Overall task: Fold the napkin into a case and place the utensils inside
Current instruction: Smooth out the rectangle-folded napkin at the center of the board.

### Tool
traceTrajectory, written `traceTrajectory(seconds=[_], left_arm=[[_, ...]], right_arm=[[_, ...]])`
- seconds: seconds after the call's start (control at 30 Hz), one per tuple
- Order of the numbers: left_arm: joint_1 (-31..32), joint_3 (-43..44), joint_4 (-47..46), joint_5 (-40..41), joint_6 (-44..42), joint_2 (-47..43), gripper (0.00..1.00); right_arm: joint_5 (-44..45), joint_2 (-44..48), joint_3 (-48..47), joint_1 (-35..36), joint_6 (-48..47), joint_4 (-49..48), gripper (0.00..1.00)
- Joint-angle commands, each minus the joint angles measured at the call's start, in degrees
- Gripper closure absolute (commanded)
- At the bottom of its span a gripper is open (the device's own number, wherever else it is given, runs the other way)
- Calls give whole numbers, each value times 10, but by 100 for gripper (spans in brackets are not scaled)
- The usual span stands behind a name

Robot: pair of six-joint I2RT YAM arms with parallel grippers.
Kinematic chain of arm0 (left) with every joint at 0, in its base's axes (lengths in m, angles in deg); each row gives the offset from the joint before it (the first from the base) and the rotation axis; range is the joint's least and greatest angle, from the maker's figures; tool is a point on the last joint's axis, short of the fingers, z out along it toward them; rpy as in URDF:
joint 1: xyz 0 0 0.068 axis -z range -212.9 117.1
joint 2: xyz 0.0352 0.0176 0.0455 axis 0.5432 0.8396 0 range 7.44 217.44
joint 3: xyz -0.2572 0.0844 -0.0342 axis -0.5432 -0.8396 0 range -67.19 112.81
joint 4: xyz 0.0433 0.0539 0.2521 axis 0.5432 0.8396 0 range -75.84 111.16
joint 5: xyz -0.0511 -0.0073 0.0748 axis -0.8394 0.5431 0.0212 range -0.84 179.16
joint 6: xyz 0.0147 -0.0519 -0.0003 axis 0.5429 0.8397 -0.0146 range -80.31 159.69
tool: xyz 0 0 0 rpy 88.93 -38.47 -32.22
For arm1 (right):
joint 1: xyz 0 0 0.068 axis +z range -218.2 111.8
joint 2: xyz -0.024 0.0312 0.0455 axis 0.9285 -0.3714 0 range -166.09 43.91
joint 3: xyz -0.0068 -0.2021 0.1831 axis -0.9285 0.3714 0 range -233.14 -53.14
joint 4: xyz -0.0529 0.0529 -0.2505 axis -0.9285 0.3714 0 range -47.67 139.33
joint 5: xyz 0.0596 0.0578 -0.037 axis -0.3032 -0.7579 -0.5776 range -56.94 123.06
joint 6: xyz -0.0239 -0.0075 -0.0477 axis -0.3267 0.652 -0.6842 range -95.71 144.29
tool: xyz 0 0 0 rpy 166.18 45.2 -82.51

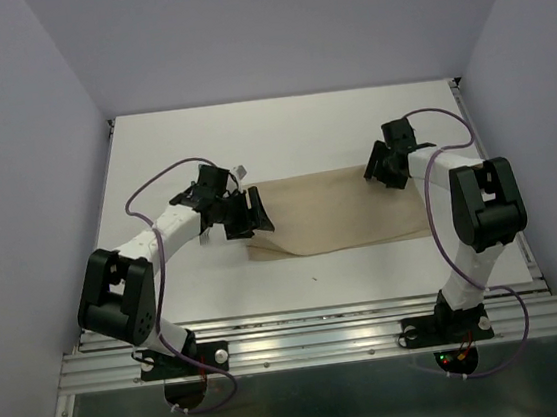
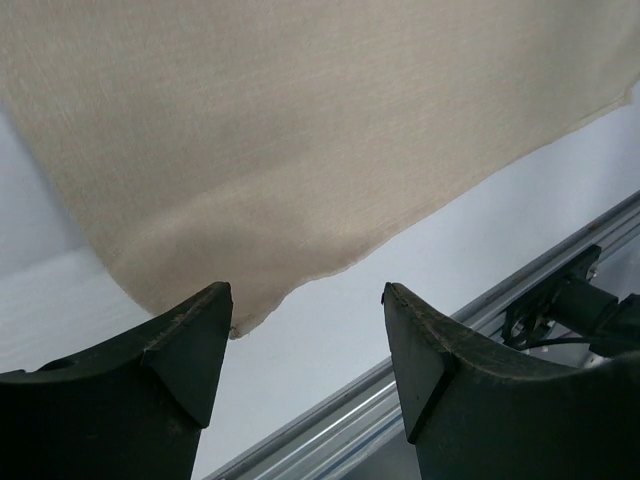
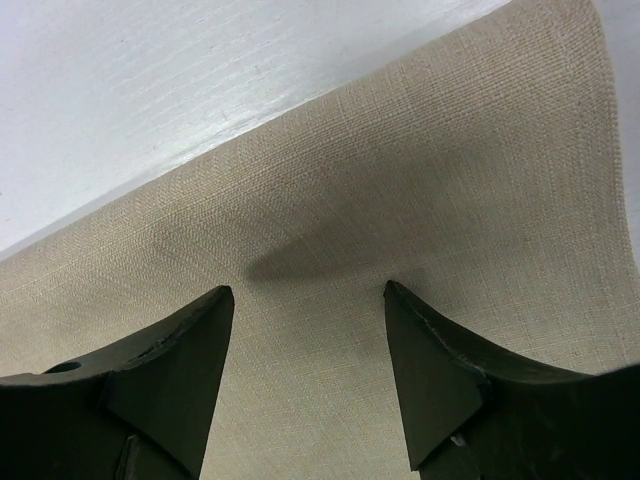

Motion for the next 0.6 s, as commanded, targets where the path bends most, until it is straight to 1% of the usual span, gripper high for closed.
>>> traceTrajectory(seconds=[0.0, 0.1, 0.3, 0.43, 0.57], left_arm=[[1, 44, -4, 6, -9, -12, 28], [1, 50, -15, 14, -2, 10, 29], [1, 31, -50, 19, 9, 32, 29], [1, 27, -69, 19, 15, 60, 30], [1, 36, -77, 36, 25, 105, 30]], right_arm=[[-8, 10, 4, -5, -9, 22, 32], [-7, 28, 3, -5, -13, 31, 32], [12, 63, 5, -5, -27, 51, 31], [16, 84, 14, -20, -30, 58, 31], [13, 110, 45, -57, -35, 63, 30]])
